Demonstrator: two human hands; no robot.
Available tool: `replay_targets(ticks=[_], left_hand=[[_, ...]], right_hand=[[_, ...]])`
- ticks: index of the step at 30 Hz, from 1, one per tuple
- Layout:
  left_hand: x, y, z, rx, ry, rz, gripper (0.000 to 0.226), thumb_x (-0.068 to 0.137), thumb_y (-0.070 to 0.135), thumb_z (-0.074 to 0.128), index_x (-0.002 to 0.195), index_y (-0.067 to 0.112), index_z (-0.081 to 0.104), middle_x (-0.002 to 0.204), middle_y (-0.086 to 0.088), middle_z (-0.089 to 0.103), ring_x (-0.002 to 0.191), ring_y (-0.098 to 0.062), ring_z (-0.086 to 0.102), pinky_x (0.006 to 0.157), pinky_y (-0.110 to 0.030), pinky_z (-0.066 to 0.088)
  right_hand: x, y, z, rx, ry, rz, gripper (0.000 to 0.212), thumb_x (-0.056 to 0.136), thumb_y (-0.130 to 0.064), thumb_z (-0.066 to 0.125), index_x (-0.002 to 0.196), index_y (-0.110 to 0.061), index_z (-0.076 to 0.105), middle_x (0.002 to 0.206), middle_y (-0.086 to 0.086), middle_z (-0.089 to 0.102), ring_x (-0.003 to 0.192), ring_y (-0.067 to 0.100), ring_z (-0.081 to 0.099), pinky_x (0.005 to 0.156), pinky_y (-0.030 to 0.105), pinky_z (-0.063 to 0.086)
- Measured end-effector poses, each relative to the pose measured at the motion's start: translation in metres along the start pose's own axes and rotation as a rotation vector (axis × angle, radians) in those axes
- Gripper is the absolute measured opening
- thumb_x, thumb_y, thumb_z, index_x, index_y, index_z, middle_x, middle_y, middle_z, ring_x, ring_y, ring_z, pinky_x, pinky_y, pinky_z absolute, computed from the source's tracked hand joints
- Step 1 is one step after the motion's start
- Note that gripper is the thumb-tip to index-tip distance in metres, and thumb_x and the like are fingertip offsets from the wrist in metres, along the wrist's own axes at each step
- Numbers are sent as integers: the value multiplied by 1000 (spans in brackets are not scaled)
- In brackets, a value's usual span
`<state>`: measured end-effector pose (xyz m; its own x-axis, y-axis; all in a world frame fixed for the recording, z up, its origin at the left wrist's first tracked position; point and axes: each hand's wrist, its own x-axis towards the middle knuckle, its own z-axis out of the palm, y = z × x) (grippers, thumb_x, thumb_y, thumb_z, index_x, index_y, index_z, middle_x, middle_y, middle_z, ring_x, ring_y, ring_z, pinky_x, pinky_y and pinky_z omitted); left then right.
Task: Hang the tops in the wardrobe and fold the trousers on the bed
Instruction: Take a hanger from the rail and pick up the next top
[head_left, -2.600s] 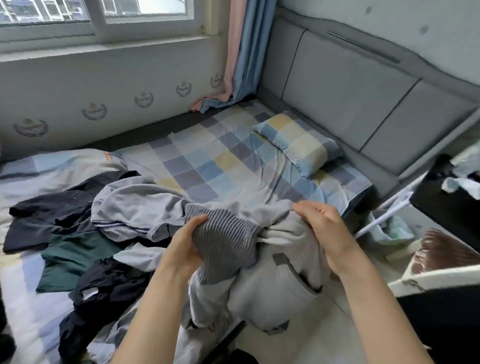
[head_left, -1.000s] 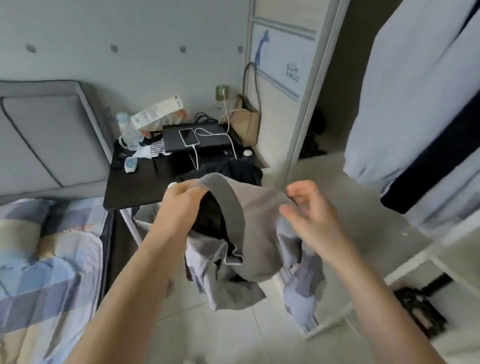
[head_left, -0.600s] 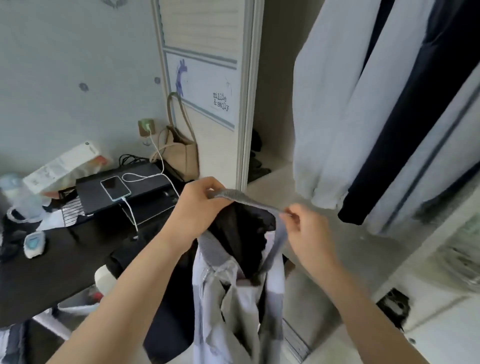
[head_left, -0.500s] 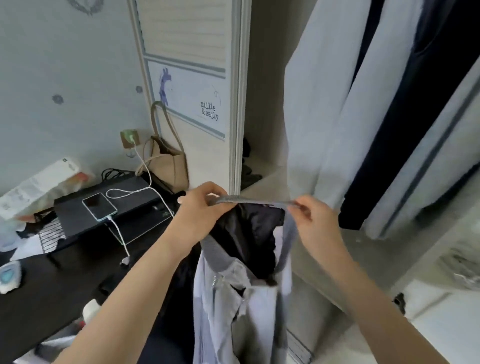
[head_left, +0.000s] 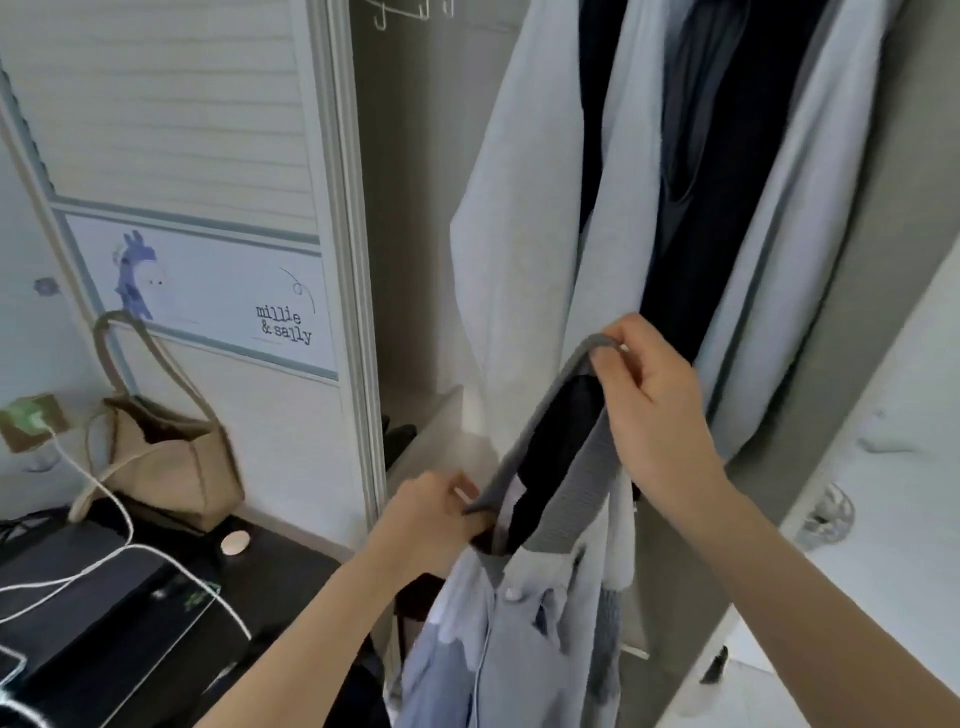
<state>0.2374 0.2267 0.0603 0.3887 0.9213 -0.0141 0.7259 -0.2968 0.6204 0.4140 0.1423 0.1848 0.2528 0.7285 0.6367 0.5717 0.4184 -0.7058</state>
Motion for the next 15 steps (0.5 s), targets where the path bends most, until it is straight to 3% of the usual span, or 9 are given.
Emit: replay_targets(ticks=[3,5,7,9,12,15], left_hand=[[7,18,6,-103,-88,43,32,64,59,65,77,30,62,75,10,68,69,-3,62,56,-18,47],[9,19,11,25,-39,46,19,76,40,62,67,25,54,66,8,60,61,-7,57,49,-18,43],[10,11,0,82,34,-21,21,83,26,59,66,24,47,66,4,58,61,-15,60,49,-24,46],[14,2,-27,113,103,-71,18,83,27,65,74,18,52,70,-2,64,67,-21,66,59,-31,54],[22,-2,-77,179,86,-97,9,81,18,69,76,12,65,63,-3,71,61,-15,71,62,-28,58],[33,2,-116,-190,72,-145,15,89,3,61,76,3,69,56,-9,70,56,-17,71,51,-19,55]], right_hand=[[7,-12,11,22,-40,-19,19,99,-17,44,81,-17,50,49,-11,39,43,2,36,43,13,28],[14,-16,11,45,-17,-27,19,99,-17,44,81,-15,51,48,-11,38,42,3,34,42,14,27],[22,-15,7,50,35,-42,18,98,-17,46,81,-16,53,48,-10,39,43,4,34,42,16,28],[32,-10,2,25,79,-53,18,96,-16,49,80,-19,55,51,-10,44,46,4,38,45,15,31],[43,-1,2,-38,90,-48,16,96,-17,49,82,-20,56,58,-7,51,52,2,43,49,15,34],[57,7,6,-33,108,-61,15,97,-21,48,85,-21,57,66,-2,55,56,2,46,51,16,37]])
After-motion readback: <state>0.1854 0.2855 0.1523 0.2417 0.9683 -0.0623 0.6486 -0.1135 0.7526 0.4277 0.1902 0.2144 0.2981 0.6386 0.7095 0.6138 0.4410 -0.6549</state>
